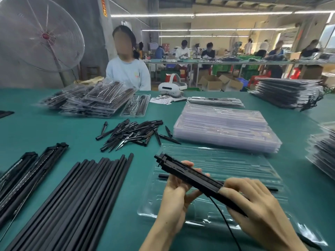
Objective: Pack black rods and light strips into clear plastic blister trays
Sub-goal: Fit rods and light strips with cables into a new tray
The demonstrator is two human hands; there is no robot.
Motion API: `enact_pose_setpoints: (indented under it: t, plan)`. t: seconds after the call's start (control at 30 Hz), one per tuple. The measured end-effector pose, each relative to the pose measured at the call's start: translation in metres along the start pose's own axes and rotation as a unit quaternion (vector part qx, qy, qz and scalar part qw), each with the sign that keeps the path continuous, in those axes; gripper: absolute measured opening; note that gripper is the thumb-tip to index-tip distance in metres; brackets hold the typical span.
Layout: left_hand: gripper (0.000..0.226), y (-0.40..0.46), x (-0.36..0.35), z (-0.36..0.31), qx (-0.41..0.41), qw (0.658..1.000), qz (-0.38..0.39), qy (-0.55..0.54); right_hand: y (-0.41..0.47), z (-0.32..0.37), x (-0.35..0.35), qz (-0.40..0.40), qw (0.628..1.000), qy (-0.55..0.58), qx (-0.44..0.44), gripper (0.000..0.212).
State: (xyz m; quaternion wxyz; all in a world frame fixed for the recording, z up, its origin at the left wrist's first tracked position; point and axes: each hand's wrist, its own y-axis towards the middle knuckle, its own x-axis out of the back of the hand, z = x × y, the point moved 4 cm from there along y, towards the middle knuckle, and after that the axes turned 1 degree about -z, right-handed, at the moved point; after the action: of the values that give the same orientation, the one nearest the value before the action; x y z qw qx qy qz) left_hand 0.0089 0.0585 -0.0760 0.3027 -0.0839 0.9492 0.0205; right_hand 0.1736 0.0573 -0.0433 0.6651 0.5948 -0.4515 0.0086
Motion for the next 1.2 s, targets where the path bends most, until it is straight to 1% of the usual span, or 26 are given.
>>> enact_pose_setpoints:
  t: [0.07, 0.1, 0.17, 0.23, 0.37, 0.53, 0.63, 0.73, 0.8, 0.9, 0.97, 1.0, 1.03, 1.1, 1.13, 1.2]
  plan:
    - [0.036, -0.002, 0.0, -0.001, 0.004, 1.0, -0.012, 0.028, 0.0, 0.004, -0.002, -0.016, 0.998, -0.055, 0.014, 0.025]
    - [0.04, -0.002, 0.0, 0.0, 0.001, 0.999, -0.018, 0.044, 0.0, 0.005, -0.003, -0.022, 0.997, -0.068, 0.013, 0.025]
    - [0.05, -0.004, 0.0, 0.0, -0.007, 0.997, -0.031, 0.068, -0.001, 0.005, -0.003, -0.029, 0.997, -0.074, 0.002, 0.027]
    - [0.052, -0.006, 0.0, 0.0, -0.006, 0.997, -0.039, 0.071, -0.001, 0.005, -0.004, -0.027, 0.997, -0.07, -0.016, 0.03]
    - [0.054, -0.008, -0.002, -0.002, -0.001, 0.998, -0.031, 0.048, -0.002, 0.006, -0.007, -0.012, 0.997, -0.056, -0.042, 0.025]
    - [0.037, -0.008, 0.002, -0.001, 0.019, 0.998, -0.055, 0.014, -0.004, 0.009, -0.009, -0.027, 0.996, -0.074, -0.049, 0.028]
    - [0.024, -0.01, 0.004, -0.003, 0.01, 0.999, -0.053, 0.004, -0.005, 0.009, -0.008, -0.038, 0.993, -0.095, -0.061, 0.03]
    - [0.012, -0.008, 0.005, -0.001, 0.014, 0.999, -0.044, -0.005, -0.007, 0.01, -0.01, -0.034, 0.992, -0.085, -0.083, 0.032]
    - [0.018, -0.007, 0.005, -0.002, 0.011, 0.999, -0.028, 0.011, -0.008, 0.01, -0.011, -0.023, 0.992, -0.075, -0.096, 0.032]
    - [0.023, -0.009, 0.001, -0.001, -0.003, 0.997, 0.02, 0.078, -0.007, 0.01, -0.011, -0.024, 0.992, -0.057, -0.114, 0.029]
    - [0.025, -0.008, 0.0, 0.0, -0.008, 0.994, 0.024, 0.109, -0.004, 0.012, -0.009, -0.017, 0.992, -0.052, -0.116, 0.029]
    - [0.023, -0.008, 0.0, 0.001, -0.008, 0.994, 0.018, 0.105, -0.003, 0.012, -0.008, -0.01, 0.991, -0.056, -0.12, 0.031]
    - [0.019, -0.009, -0.001, 0.001, -0.003, 0.996, 0.01, 0.092, -0.002, 0.01, -0.007, -0.002, 0.989, -0.058, -0.136, 0.036]
    - [0.009, -0.011, -0.001, 0.001, 0.012, 0.997, 0.009, 0.073, -0.003, 0.001, -0.002, 0.014, 0.978, -0.053, -0.2, 0.058]
    - [0.011, -0.012, -0.001, 0.002, 0.021, 0.997, 0.007, 0.079, -0.004, -0.005, 0.001, 0.019, 0.971, -0.06, -0.229, 0.062]
    - [0.018, -0.012, 0.0, 0.003, 0.042, 0.996, 0.001, 0.083, -0.007, -0.015, 0.005, 0.026, 0.964, -0.076, -0.254, 0.056]
